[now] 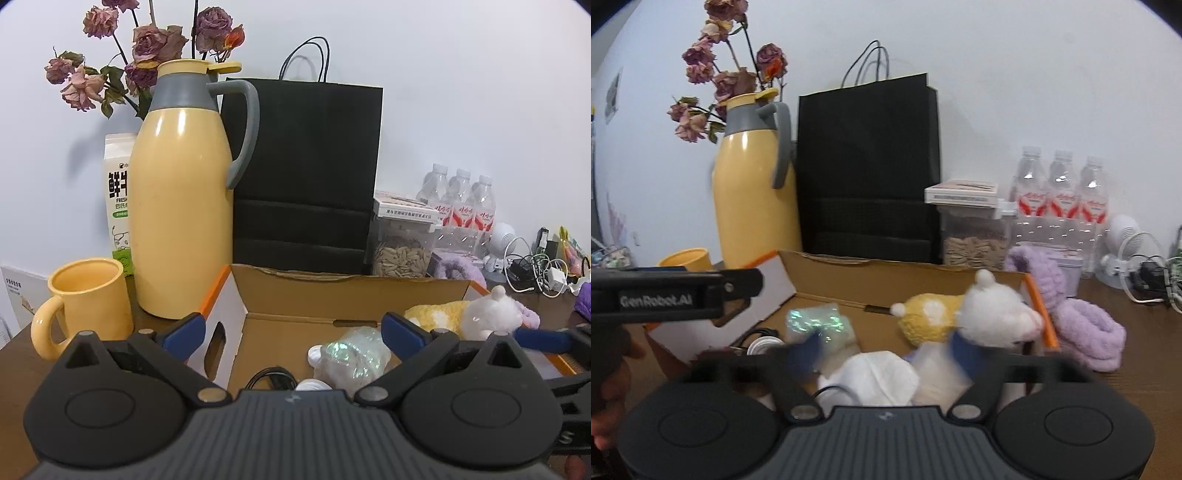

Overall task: Organize objects
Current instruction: 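Open both grippers over the box, then move both grippers back out to the items on the table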

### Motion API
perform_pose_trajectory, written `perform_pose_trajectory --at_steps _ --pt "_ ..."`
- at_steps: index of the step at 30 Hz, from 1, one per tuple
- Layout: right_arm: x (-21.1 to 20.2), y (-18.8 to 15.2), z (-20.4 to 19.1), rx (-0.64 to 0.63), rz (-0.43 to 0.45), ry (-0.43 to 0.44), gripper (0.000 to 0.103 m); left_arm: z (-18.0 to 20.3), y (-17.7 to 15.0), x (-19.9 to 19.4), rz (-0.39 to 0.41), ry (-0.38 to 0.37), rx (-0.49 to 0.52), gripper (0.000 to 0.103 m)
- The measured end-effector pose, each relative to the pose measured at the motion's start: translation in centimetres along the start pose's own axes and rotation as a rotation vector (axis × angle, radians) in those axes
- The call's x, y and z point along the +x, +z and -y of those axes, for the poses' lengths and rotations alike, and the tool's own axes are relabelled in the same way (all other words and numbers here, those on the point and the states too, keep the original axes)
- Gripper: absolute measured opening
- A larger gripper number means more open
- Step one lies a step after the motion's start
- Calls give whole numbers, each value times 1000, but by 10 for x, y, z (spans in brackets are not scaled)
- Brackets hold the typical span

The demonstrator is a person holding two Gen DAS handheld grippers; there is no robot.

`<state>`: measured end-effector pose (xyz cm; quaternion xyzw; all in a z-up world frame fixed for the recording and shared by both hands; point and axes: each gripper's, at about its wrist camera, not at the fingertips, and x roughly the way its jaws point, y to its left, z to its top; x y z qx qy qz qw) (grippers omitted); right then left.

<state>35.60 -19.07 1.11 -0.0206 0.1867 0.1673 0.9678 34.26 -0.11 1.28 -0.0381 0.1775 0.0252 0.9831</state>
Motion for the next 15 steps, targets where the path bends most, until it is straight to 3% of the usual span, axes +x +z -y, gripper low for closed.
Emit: perform_pose_trajectory --at_steps 4,15 --pt "-8 0 -1 -5 11 -3 103 -1 -1 -1 -7 18 0 103" --pt "-27 0 -5 -31 31 -21 103 -6 -5 -18 14 8 -27 103"
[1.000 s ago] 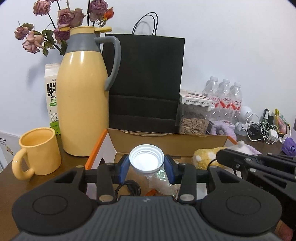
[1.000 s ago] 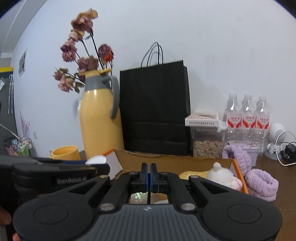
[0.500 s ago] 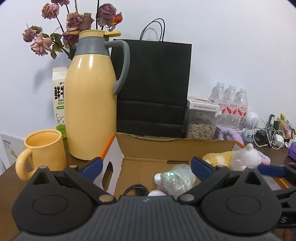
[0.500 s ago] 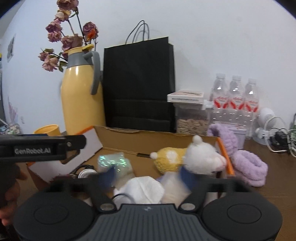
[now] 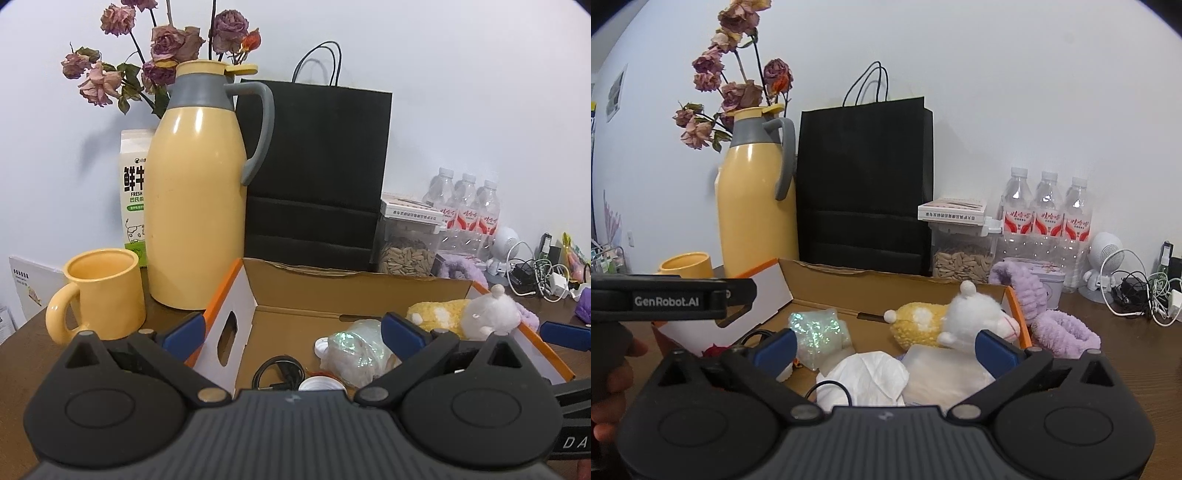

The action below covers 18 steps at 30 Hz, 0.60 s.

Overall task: Organize objects
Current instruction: 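Move both grippers back out to the items on the table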

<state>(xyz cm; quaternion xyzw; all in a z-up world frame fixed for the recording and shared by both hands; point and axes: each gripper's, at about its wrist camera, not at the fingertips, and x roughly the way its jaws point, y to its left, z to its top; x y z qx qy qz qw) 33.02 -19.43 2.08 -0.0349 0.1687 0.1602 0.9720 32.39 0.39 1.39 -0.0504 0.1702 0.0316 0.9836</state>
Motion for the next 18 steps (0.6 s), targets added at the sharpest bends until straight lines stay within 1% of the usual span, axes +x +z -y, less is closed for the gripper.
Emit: perform_pose_trajectory --at_steps 7,11,18 --pt "-24 -5 -3 -22 10 3 103 -1 -7 -14 -2 -14 6 103" --pt "-40 -10 -4 -39 21 -12 103 -4 -13 -23 -19 3 10 103" --pt "-64 -32 2 -35 -16 -55 103 -13 -27 -49 -38 26 15 103"
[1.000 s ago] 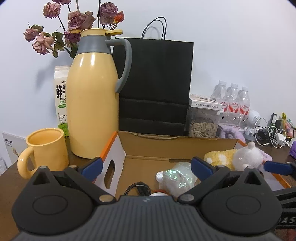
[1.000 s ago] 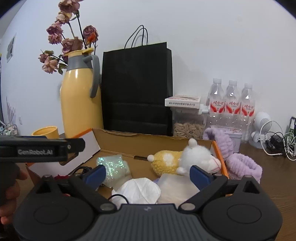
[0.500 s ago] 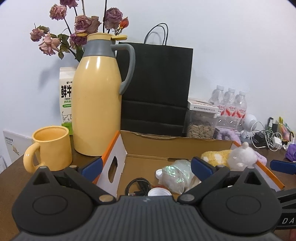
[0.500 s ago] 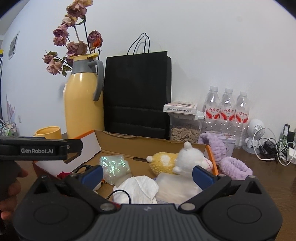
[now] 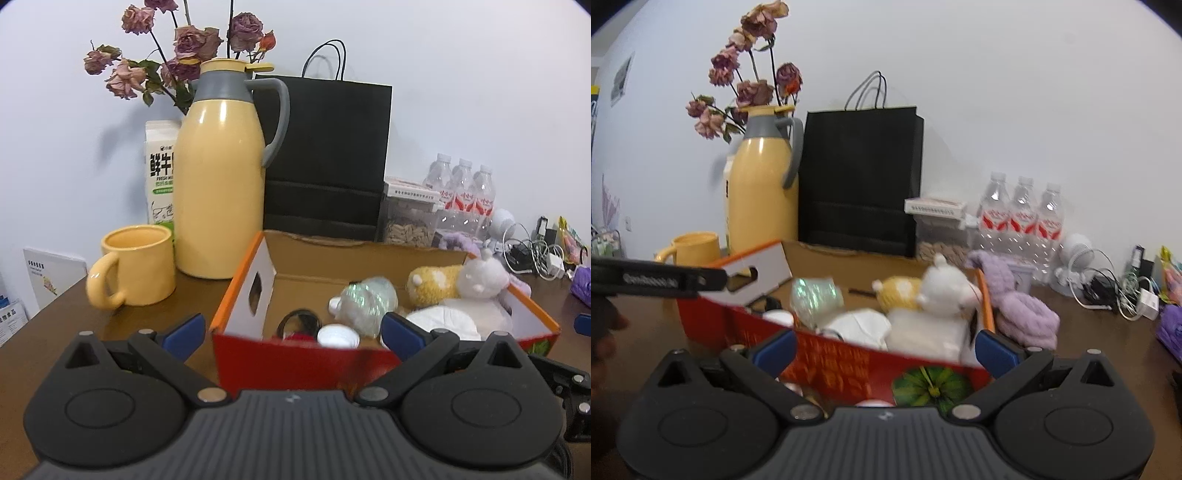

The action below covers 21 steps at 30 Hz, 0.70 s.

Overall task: Organize objects
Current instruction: 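Move both grippers back out to the items on the table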

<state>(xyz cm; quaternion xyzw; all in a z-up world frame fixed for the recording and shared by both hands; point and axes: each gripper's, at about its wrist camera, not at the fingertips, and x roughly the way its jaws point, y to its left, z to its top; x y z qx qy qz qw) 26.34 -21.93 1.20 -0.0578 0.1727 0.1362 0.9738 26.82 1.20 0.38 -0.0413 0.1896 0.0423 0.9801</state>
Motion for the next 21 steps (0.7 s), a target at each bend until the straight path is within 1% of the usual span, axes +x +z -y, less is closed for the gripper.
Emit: perform_pose_trajectory --at_steps 5,11,19,21 --pt "-13 -17 2 9 -48 -15 103 -4 -11 -18 -9 3 11 103" --pt "-29 -36 0 9 -108 -4 103 -11 -25 -31 -50 -3 13 103" --pt "-40 -46 -8 32 -173 72 103 -14 -36 -40 -86 -4 12 103" --pt "-37 -47 -9 48 -206 87 103 -15 -38 -40 -99 -5 15 103"
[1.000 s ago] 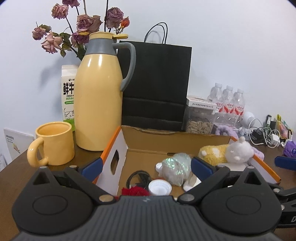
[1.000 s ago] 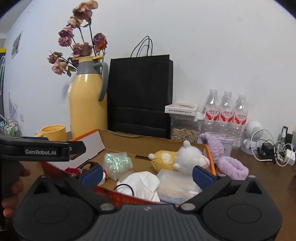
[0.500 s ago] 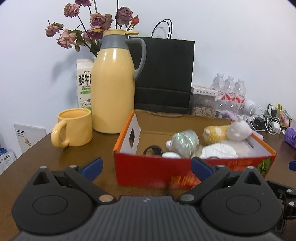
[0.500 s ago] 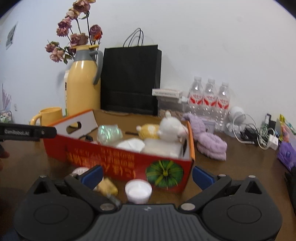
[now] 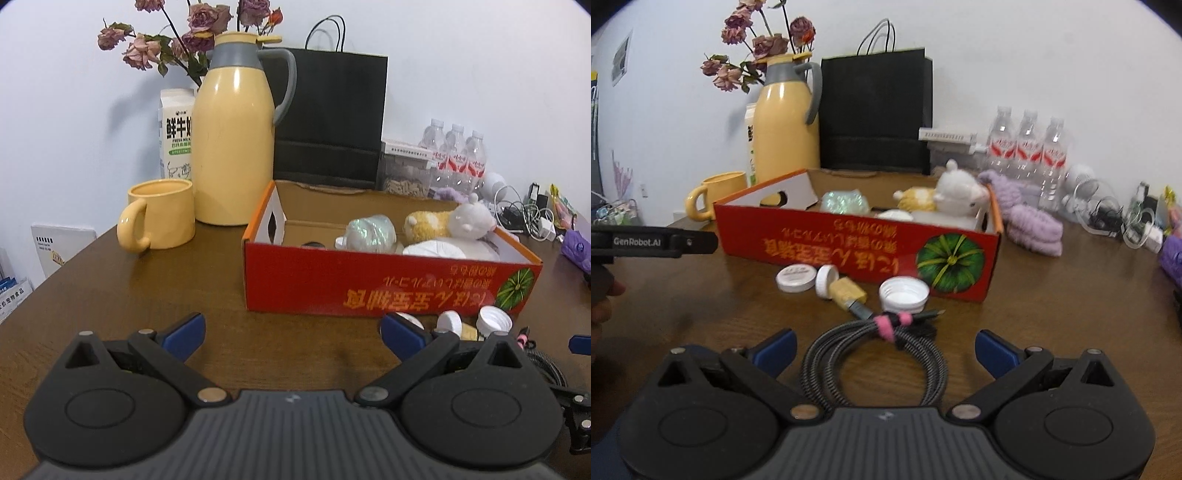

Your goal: Organize objects

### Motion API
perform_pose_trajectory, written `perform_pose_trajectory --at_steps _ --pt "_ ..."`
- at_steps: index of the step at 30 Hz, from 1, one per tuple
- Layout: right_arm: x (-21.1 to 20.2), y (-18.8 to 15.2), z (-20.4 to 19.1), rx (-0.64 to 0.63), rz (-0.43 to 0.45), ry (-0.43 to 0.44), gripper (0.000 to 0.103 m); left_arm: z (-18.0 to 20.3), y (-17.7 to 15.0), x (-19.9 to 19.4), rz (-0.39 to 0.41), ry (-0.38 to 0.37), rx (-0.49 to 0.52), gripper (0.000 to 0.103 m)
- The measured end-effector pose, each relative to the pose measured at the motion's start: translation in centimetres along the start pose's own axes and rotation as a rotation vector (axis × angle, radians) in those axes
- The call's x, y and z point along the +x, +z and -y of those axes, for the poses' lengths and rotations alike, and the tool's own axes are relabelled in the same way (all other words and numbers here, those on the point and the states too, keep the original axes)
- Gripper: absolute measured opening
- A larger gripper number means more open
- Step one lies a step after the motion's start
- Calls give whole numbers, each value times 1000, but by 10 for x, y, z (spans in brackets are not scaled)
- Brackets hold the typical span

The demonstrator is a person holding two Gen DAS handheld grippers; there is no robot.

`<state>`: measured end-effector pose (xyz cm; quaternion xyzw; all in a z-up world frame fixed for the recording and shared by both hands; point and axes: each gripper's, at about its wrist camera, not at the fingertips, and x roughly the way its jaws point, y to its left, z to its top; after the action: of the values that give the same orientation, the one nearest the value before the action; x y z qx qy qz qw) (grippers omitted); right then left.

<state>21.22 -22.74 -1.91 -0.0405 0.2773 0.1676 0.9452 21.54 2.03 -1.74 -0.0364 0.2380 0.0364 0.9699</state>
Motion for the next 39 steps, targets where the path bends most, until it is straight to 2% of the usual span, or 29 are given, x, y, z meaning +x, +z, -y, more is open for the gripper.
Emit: perform_pose_trajectory --at_steps 8,23,24,25,31,39 --pt "21 -1 4 40 -126 -16 103 2 -4 2 -39 -11 13 103" --pt "33 6 -3 27 -134 -30 103 1 -7 3 -70 -6 9 103" --pt "32 5 -3 31 -129 -34 99 1 -7 4 -71 -5 9 103" --pt "30 5 -2 38 -117 -39 90 1 -7 4 -72 -5 8 103" --pt "23 5 5 80 -81 -32 86 2 -7 6 -84 -5 19 103" --pt "0 7 -3 26 86 -85 85 21 -2 24 -137 -50 52 103"
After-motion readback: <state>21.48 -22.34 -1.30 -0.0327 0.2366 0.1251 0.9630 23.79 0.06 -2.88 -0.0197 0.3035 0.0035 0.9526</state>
